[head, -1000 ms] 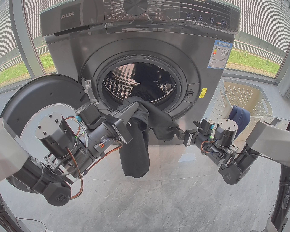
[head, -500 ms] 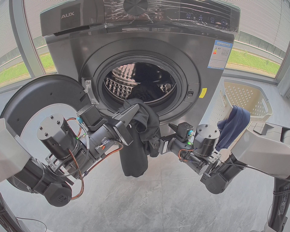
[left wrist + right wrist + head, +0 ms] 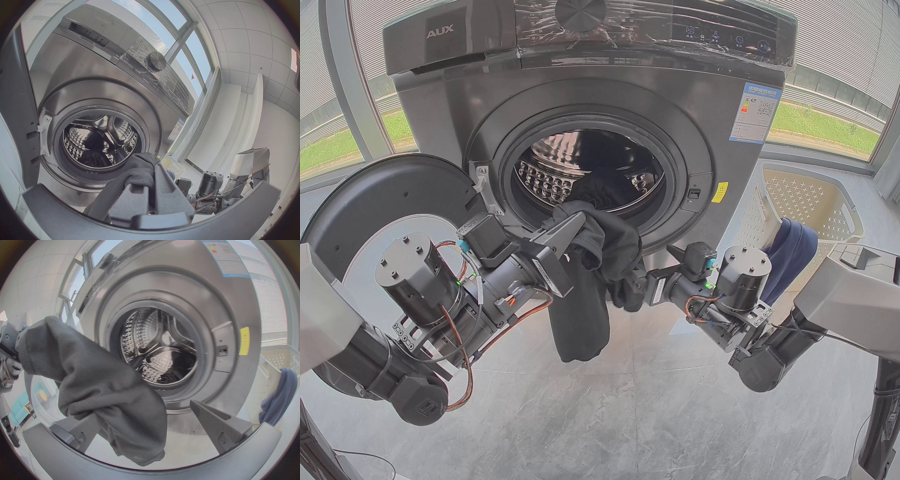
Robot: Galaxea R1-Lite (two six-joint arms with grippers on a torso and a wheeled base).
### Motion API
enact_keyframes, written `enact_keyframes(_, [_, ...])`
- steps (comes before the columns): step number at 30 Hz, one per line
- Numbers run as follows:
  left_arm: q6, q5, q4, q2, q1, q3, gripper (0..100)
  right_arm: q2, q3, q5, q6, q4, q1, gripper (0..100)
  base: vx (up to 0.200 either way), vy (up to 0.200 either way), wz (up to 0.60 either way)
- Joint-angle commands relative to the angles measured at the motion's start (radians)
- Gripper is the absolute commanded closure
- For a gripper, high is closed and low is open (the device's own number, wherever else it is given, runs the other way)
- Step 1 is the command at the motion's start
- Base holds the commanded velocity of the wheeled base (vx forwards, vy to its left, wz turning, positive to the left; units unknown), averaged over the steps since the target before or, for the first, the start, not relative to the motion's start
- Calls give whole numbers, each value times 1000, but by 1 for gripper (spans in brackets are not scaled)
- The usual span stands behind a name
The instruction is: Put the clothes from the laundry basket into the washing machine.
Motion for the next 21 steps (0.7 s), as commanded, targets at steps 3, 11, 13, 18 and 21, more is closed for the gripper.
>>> enact_keyframes(3, [0,0,0,-6,1,5,100,-26,45,-2,5,0,-99,0,0,0,0])
enact_keyframes(11, [0,0,0,-12,0,1,100,14,83,-2,3,0,-136,0,0,0,0])
enact_keyframes(13, [0,0,0,-14,1,-1,100,36,82,-2,3,-2,-136,0,0,0,0])
enact_keyframes(18, [0,0,0,-26,0,-3,100,88,79,-2,6,-11,-127,0,0,0,0])
enact_keyframes(21, [0,0,0,-27,1,-7,100,109,74,-4,8,-13,-124,0,0,0,0])
